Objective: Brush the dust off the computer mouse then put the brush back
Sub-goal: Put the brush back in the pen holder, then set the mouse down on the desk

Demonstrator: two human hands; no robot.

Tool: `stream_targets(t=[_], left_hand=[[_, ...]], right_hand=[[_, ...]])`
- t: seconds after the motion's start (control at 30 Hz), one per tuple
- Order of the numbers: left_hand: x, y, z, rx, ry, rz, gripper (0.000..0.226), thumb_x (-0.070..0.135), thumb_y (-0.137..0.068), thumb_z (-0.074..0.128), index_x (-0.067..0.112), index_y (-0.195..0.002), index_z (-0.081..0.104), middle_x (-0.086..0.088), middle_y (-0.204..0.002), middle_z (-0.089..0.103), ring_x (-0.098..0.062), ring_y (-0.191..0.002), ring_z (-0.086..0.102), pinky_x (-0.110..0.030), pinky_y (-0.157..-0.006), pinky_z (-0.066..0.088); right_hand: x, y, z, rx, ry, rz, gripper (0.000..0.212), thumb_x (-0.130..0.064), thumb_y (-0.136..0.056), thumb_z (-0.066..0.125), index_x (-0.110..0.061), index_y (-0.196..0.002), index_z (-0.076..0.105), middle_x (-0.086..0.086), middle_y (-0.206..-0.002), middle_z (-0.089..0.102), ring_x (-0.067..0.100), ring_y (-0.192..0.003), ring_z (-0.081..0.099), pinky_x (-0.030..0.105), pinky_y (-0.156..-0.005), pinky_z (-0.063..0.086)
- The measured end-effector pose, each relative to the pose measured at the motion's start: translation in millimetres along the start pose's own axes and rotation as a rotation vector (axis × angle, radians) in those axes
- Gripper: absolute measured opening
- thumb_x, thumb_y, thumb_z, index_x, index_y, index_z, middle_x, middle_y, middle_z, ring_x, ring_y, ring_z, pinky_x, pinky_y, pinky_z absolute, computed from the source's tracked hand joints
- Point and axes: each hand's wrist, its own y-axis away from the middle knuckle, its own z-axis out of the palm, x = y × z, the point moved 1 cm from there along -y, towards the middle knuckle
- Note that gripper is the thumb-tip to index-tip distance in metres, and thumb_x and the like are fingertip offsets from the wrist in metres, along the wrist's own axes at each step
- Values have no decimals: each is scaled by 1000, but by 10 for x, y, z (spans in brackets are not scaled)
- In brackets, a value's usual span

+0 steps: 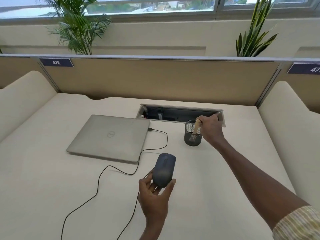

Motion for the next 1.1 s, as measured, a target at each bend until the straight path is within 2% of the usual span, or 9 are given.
stream_targets(t=[0.2,0.33,0.47,0.57,0.63,0.77,0.9,1.0,1.1], left_hand=[[-13,-4,25,8,16,-4,60,-7,-58,93,19,-98,58,5,-118,69,-3,-90,76,-17,-75,60],[-25,-4,39,6,21,17,61,-7,-56,94,17,-100,59,5,-118,69,-5,-93,76,-16,-74,59],[-33,-17,37,7,36,21,66,2,-50,99,15,-101,60,2,-119,70,-8,-94,76,-16,-74,59],[-18,-6,38,13,50,13,72,14,-43,103,15,-101,60,3,-119,71,-9,-94,76,-16,-74,59],[-12,3,35,19,47,10,73,22,-40,101,16,-101,60,3,-119,71,-10,-93,76,-16,-74,59],[-44,-2,34,13,30,18,62,-7,-53,95,14,-100,59,2,-118,70,-8,-93,76,-16,-74,59],[0,3,45,4,27,24,61,-8,-56,94,15,-100,58,-1,-118,69,-4,-91,76,-16,-74,59],[49,6,55,9,51,15,60,-5,-57,94,16,-100,57,-5,-120,69,-6,-92,76,-19,-77,60],[107,3,64,27,67,25,59,-3,-59,94,16,-101,57,-9,-121,70,-8,-93,76,-21,-78,61]], right_hand=[[-6,-39,87,-47,36,3,28,-7,-92,48,-26,-96,68,14,-93,58,36,-91,49,35,-70,31],[-29,-92,83,-37,44,-14,31,-9,-97,46,-20,-117,67,19,-98,60,37,-98,49,41,-78,42],[-50,-131,60,-16,94,-46,30,-6,-97,49,-16,-120,66,12,-106,68,36,-102,50,43,-77,42],[-42,-172,82,-77,113,-55,37,-5,-96,51,-16,-130,61,15,-120,61,38,-111,48,46,-83,45],[-27,-206,115,-155,128,-61,52,0,-93,54,-16,-142,52,17,-131,53,39,-117,44,50,-88,47],[-31,-201,128,-156,132,-14,63,-3,-95,52,-13,-154,32,20,-140,46,42,-122,42,54,-96,46],[-138,-11,34,73,40,-73,52,-7,-95,57,-3,-145,46,23,-129,54,43,-115,48,52,-94,46],[-307,280,-112,252,-100,-121,33,-5,-92,61,1,-125,64,20,-116,61,40,-105,54,40,-95,43],[-590,780,-271,302,-315,-89,12,-8,-93,63,-2,-99,72,15,-94,69,32,-87,61,31,-79,42]])
